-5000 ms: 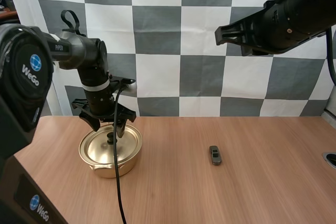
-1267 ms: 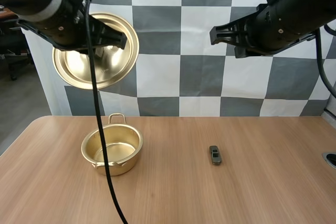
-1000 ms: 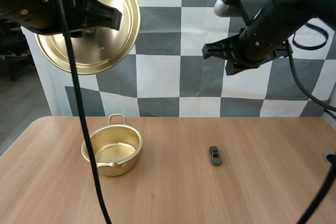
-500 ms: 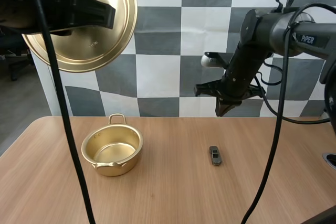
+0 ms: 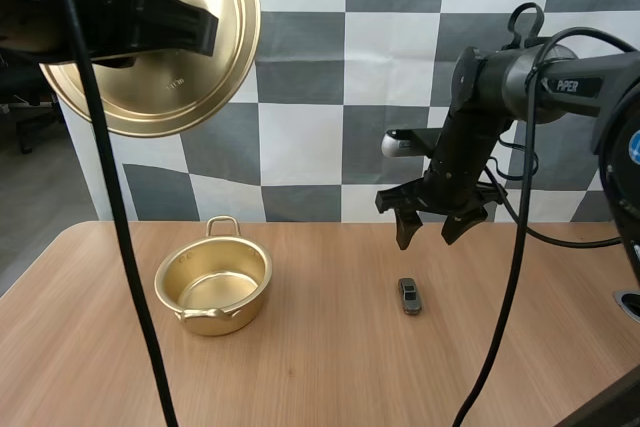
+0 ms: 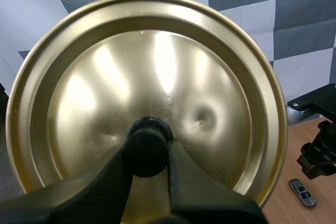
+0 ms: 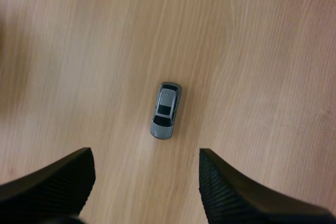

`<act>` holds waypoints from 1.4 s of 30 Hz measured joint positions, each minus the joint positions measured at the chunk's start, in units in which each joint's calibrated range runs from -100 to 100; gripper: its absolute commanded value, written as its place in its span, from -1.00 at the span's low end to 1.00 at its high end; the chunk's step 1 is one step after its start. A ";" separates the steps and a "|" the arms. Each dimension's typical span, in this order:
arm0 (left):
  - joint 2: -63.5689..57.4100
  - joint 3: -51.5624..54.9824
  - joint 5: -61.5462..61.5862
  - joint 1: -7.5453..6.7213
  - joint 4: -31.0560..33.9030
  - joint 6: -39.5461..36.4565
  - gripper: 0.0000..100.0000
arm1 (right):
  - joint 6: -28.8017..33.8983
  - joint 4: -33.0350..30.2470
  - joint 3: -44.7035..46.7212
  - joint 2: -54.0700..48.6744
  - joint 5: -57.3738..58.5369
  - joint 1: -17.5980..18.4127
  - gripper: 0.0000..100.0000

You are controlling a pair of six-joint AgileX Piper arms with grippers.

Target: Open the pot, put the car inside, and close it

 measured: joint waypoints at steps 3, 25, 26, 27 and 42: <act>0.00 0.00 0.00 0.00 0.00 0.00 -1.00 | 0.00 0.93 -0.14 0.00 -2.73 0.00 1.00; 0.00 0.00 0.00 0.00 0.80 0.00 -1.00 | -9.76 6.99 0.78 4.10 -8.04 0.00 1.00; 0.00 0.00 0.00 0.00 0.80 0.00 -1.00 | -9.76 6.79 1.12 4.87 -8.04 0.00 1.00; 0.00 0.00 0.00 0.00 0.80 0.00 -1.00 | -9.76 6.37 1.45 5.65 -8.04 0.00 1.00; 0.00 0.00 0.00 0.00 0.80 0.00 -1.00 | -9.76 4.38 2.36 14.29 -10.67 -0.43 1.00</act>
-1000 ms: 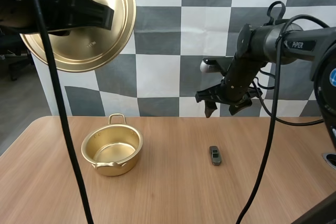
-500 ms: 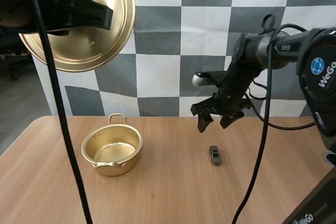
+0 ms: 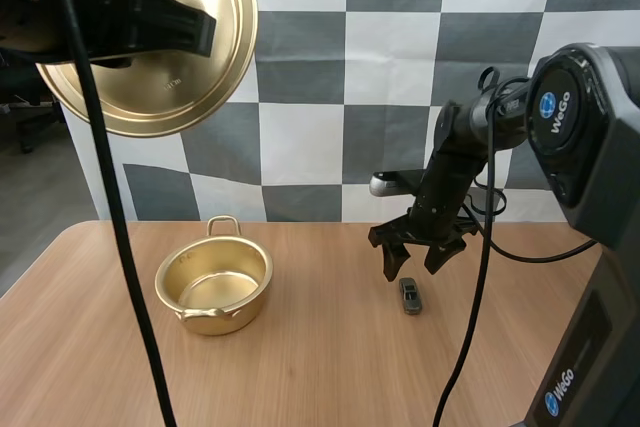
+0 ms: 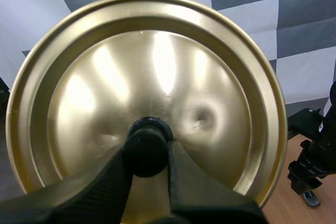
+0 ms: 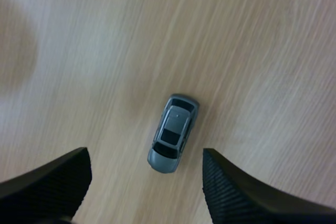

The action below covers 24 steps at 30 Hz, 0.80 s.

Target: Open the pot, put the car inside, and close it

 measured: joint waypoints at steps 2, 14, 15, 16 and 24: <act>0.00 0.00 0.00 0.00 0.00 0.00 -1.00 | 0.00 -0.13 0.00 0.72 -0.38 0.00 1.00; 0.00 0.00 0.00 0.00 0.00 0.00 -1.00 | 0.00 -1.41 0.00 7.92 -4.14 0.00 1.00; 0.00 0.00 0.00 0.00 0.00 0.00 -1.00 | 0.00 -1.41 0.00 8.47 -4.38 0.00 1.00; 0.00 0.00 0.00 0.00 0.00 0.00 -1.00 | 0.00 -1.41 0.00 8.49 -4.79 0.00 1.00; 0.00 0.00 0.00 0.00 0.00 0.00 -1.00 | 0.00 -1.52 0.00 8.82 -10.48 0.00 1.00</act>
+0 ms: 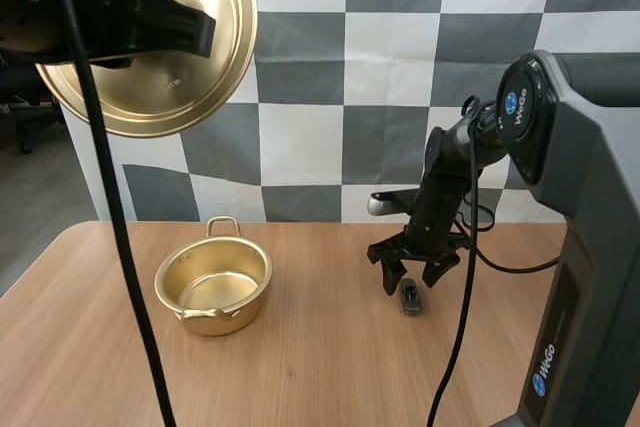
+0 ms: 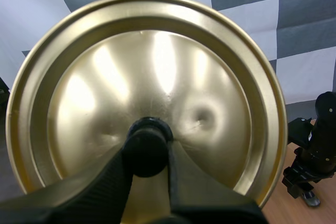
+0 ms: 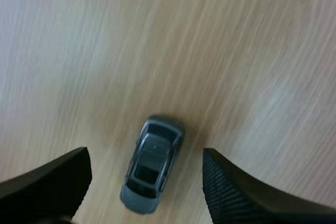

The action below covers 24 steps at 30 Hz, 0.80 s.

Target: Open the pot, put the car inside, and close it

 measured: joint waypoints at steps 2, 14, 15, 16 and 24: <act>0.00 0.00 0.00 0.00 0.00 0.00 -1.00 | 0.00 0.00 0.00 0.57 -0.76 0.00 1.00; 0.00 0.00 0.00 0.00 0.00 0.00 -1.00 | 0.09 -0.21 -0.23 7.06 -0.01 0.00 1.00; 0.00 0.00 0.00 0.00 0.00 0.00 -1.00 | -0.08 -0.21 -0.23 7.27 -0.01 0.00 1.00; 0.00 0.00 0.00 0.00 0.00 0.00 -1.00 | -0.23 -0.21 -0.23 7.52 -0.01 0.00 1.00; 0.00 0.00 0.00 0.00 0.00 0.00 -1.00 | 0.35 0.08 -0.09 7.77 1.29 -0.05 -1.00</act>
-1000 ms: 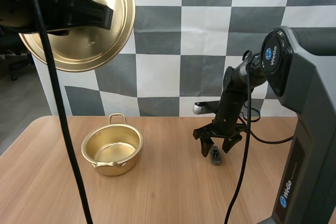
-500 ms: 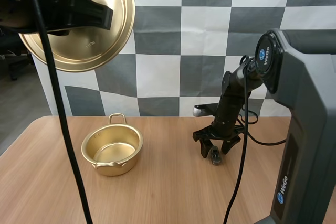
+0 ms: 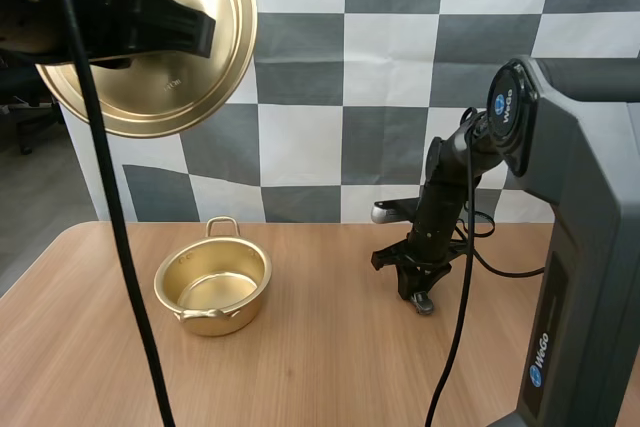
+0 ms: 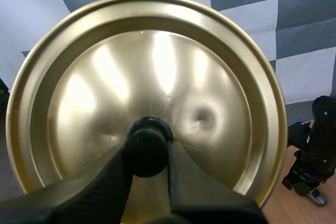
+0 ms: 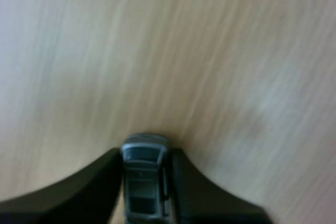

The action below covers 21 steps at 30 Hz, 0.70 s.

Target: Open the pot, put the car inside, and close it

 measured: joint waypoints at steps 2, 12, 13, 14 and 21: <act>0.00 0.00 0.00 0.00 0.00 0.00 -1.00 | -0.21 0.00 0.00 0.00 0.44 -0.10 -1.00; 0.00 0.00 0.00 0.00 0.00 0.00 -1.00 | -7.62 6.72 -0.72 -3.38 4.54 -1.84 -1.00; 0.00 0.00 0.00 0.00 0.00 0.00 -1.00 | -8.68 8.24 -1.40 -4.48 6.47 -1.84 -1.00; 0.00 0.00 0.00 0.00 0.00 0.00 -1.00 | -10.12 10.12 -2.56 -6.05 8.21 -1.84 -1.00; -1.27 0.00 0.00 0.00 0.00 0.00 -1.00 | -16.51 20.19 -13.42 -17.85 19.87 -1.84 -1.00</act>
